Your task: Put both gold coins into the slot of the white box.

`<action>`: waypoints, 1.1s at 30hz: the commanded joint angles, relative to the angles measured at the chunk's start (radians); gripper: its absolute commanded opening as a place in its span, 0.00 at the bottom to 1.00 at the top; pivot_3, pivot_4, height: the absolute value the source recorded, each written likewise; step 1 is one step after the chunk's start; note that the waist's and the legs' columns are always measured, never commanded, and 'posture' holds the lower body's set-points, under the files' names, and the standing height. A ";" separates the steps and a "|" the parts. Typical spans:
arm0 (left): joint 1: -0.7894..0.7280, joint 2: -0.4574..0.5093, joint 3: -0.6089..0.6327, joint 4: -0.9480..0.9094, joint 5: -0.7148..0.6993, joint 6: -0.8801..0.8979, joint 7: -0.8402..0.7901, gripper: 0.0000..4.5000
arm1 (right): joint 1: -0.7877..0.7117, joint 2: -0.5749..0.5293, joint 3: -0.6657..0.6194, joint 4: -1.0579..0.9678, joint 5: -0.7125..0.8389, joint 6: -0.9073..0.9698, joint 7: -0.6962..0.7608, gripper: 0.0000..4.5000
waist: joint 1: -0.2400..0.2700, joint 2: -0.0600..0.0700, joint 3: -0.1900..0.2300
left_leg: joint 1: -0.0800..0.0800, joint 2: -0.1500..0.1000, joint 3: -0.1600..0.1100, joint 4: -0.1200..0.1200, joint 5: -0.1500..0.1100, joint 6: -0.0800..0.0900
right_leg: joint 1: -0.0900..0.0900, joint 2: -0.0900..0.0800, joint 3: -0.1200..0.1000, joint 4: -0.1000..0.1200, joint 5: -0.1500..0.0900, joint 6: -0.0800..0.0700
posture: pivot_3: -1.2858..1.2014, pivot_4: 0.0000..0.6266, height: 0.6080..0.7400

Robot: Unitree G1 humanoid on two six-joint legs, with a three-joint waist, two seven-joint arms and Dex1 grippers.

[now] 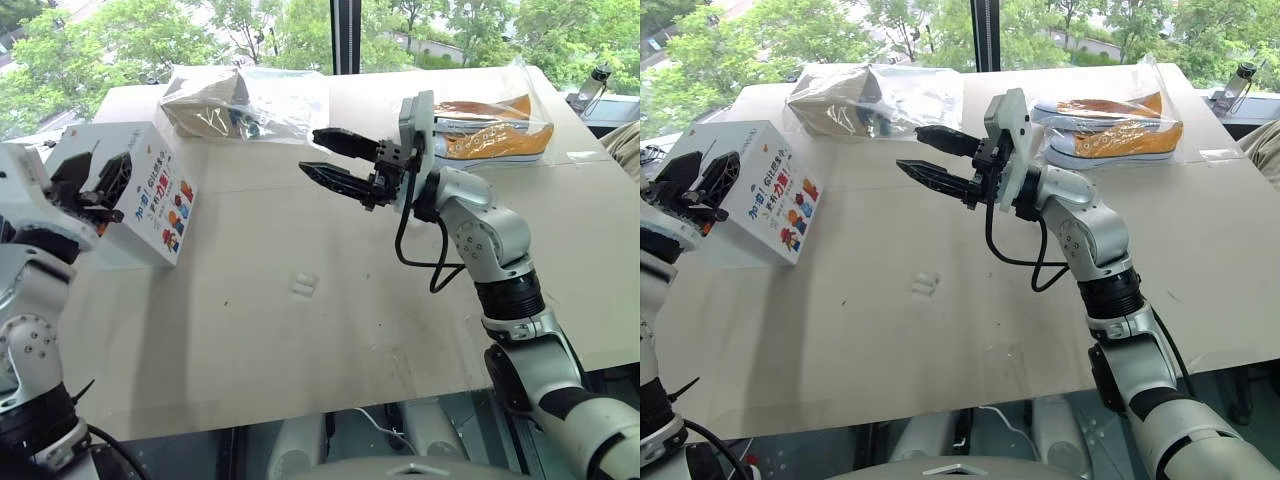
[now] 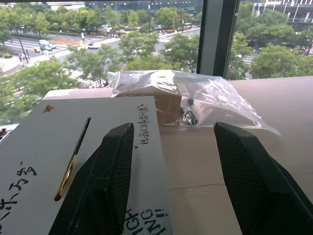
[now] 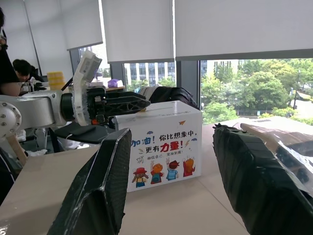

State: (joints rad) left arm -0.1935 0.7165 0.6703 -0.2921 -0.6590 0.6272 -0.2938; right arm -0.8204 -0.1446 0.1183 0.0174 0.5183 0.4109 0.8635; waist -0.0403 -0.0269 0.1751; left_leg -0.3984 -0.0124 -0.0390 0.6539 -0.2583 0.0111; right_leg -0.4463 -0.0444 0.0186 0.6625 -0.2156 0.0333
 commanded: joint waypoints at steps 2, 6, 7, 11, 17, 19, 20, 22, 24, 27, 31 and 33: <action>-0.029 0.008 0.054 0.046 -0.004 0.010 0.043 0.58 | -0.013 0.005 -0.015 -0.042 0.008 -0.021 -0.001 0.64 | -0.001 0.000 0.000 | 0.000 0.000 0.000 0.000 0.000 0.000 | 0.000 0.000 0.000 0.000 0.000 0.000 | 0.52 0.24 1.00; -0.054 0.002 0.079 0.085 0.001 0.000 0.080 0.58 | -0.011 0.003 -0.014 -0.045 0.006 -0.023 -0.002 0.64 | 0.000 0.000 0.000 | 0.000 0.000 0.000 0.000 0.000 0.000 | 0.000 0.000 0.000 0.000 0.000 0.000 | 0.52 0.24 1.00; -0.056 0.003 0.080 0.090 0.004 -0.004 0.082 0.58 | -0.011 0.003 -0.015 -0.045 0.006 -0.023 -0.002 0.64 | 0.000 0.000 0.000 | 0.000 0.000 0.000 0.000 0.000 0.000 | 0.000 0.000 0.000 0.000 0.000 0.000 | 0.52 0.24 1.00; -0.049 -0.009 0.070 0.068 -0.009 -0.014 0.068 0.58 | -0.010 0.001 -0.015 -0.045 0.004 -0.024 -0.001 0.64 | 0.000 0.000 0.000 | 0.000 0.000 0.000 0.000 0.000 -0.001 | 0.000 0.000 0.000 0.000 0.000 0.000 | 0.52 0.24 1.00; -0.025 -0.055 0.076 -0.077 -0.115 -0.027 0.008 0.58 | -0.003 -0.010 -0.020 -0.049 0.012 -0.015 0.007 0.64 | 0.001 -0.001 0.000 | -0.001 0.000 0.000 0.000 0.001 -0.003 | 0.000 -0.001 0.000 0.000 0.000 0.000 | 0.52 0.24 1.00; 0.018 -0.066 0.067 -0.161 -0.166 -0.021 -0.033 0.58 | 0.017 -0.029 -0.028 -0.055 0.017 -0.008 0.015 0.64 | 0.000 -0.001 0.000 | -0.001 0.000 0.000 0.000 0.002 -0.003 | 0.000 -0.001 0.001 -0.001 0.000 0.000 | 0.52 0.24 1.00; 0.046 -0.072 0.054 -0.209 -0.185 -0.013 -0.044 0.58 | 0.034 -0.044 -0.032 -0.058 0.017 -0.007 0.022 0.64 | 0.000 -0.001 0.000 | -0.001 0.000 0.000 0.000 0.002 -0.003 | 0.000 -0.001 0.001 -0.001 0.000 0.000 | 0.52 0.24 1.00; 0.118 -0.083 0.008 -0.307 -0.205 0.015 -0.045 0.58 | 0.082 -0.085 -0.036 -0.065 0.011 -0.017 0.047 0.64 | 0.001 -0.001 -0.001 | -0.001 0.000 0.000 0.000 0.002 -0.003 | 0.000 -0.001 0.002 -0.001 0.000 0.000 | 0.52 0.24 1.00; 0.167 -0.101 -0.045 -0.377 -0.198 0.032 -0.009 0.58 | 0.126 -0.120 -0.044 -0.076 0.006 -0.022 0.058 0.64 | 0.006 -0.001 -0.001 | -0.001 0.000 0.000 0.000 0.001 -0.002 | 0.000 -0.001 0.004 -0.001 0.000 0.000 | 0.52 0.24 1.00; 0.273 -0.106 -0.195 -0.459 -0.068 0.105 0.106 0.58 | 0.228 -0.189 -0.050 -0.063 -0.051 -0.100 0.080 0.64 | 0.008 -0.001 -0.001 | -0.001 0.000 0.000 0.000 0.000 0.001 | 0.000 -0.001 0.004 -0.001 0.000 0.000 | 0.52 0.24 1.00; 0.410 -0.122 -0.368 -0.464 0.129 0.049 0.139 0.58 | 0.383 -0.289 -0.035 -0.054 -0.108 -0.162 0.125 0.64 | 0.007 -0.001 -0.001 | 0.003 0.000 0.002 0.000 -0.001 0.001 | 0.003 0.001 0.004 0.000 0.000 0.000 | 0.52 0.24 1.00; 0.461 -0.154 -0.452 -0.432 0.240 -0.030 0.160 0.58 | 0.478 -0.306 -0.042 -0.021 -0.174 -0.249 0.082 0.64 | 0.007 -0.001 -0.001 | 0.003 0.000 0.002 0.000 -0.001 0.001 | 0.003 0.002 0.004 0.000 0.000 0.000 | 0.52 0.24 1.00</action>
State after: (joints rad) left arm 0.2498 0.5813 0.2608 -0.7175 -0.5123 0.6798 -0.1543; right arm -0.3792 -0.4475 0.0936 -0.0011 0.3872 0.2419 0.9673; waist -0.0336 -0.0276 0.1738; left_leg -0.3947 -0.0122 -0.0367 0.6538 -0.2589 0.0124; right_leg -0.4427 -0.0419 0.0223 0.6619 -0.2157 0.0332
